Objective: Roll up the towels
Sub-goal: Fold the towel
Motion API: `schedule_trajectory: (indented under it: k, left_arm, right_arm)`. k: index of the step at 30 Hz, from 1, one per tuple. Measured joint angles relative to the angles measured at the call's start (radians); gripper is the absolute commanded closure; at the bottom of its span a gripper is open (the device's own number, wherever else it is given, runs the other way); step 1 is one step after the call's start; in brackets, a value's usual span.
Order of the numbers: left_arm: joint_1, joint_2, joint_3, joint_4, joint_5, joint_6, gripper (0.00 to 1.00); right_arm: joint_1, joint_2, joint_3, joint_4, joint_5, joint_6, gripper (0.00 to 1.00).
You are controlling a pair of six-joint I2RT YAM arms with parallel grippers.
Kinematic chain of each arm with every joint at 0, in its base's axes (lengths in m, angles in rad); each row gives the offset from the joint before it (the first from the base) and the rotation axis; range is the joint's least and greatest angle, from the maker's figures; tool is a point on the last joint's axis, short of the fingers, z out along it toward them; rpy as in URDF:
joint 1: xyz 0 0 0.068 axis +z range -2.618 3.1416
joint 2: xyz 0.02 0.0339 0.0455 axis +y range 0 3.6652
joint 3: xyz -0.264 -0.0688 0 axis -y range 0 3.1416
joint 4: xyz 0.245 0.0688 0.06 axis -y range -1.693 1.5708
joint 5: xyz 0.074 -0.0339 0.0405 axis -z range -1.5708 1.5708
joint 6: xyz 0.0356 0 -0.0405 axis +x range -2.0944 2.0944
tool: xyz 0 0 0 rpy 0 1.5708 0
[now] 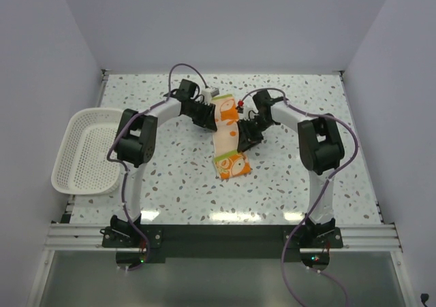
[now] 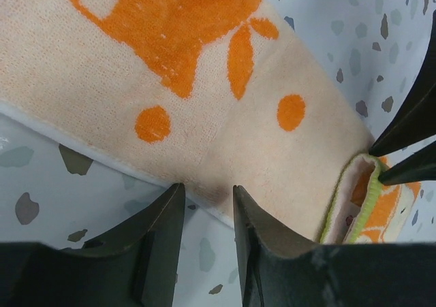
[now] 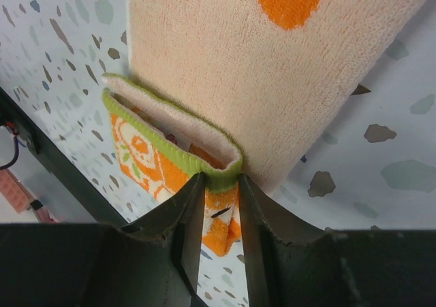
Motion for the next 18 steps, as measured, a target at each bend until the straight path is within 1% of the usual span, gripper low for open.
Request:
schedule_trajectory:
  k: [1, 3, 4, 6, 11, 18]
  left_arm:
    - [0.000, 0.000, 0.000, 0.000, -0.002, 0.000, 0.60]
    - [0.000, 0.000, 0.000, 0.000, -0.003, -0.002, 0.60]
    - [0.000, 0.000, 0.000, 0.000, -0.005, -0.002, 0.60]
    - [0.000, 0.000, 0.000, 0.000, -0.005, -0.003, 0.60]
    - [-0.001, 0.000, 0.000, 0.000, -0.009, -0.006, 0.61]
    - [-0.001, 0.000, 0.000, 0.000, -0.011, -0.005, 0.61]
  right_arm:
    - [0.000, 0.003, 0.000, 0.000, 0.000, 0.001, 0.76]
    - [0.000, 0.005, 0.000, 0.000, 0.000, -0.001, 0.82]
    - [0.000, 0.005, 0.000, 0.000, -0.001, 0.000, 0.90]
    - [0.000, 0.005, 0.000, -0.001, -0.003, -0.003, 1.00]
    - [0.000, -0.001, -0.008, -0.002, -0.003, -0.001, 1.00]
    - [-0.008, -0.063, -0.062, -0.004, 0.003, -0.001, 1.00]
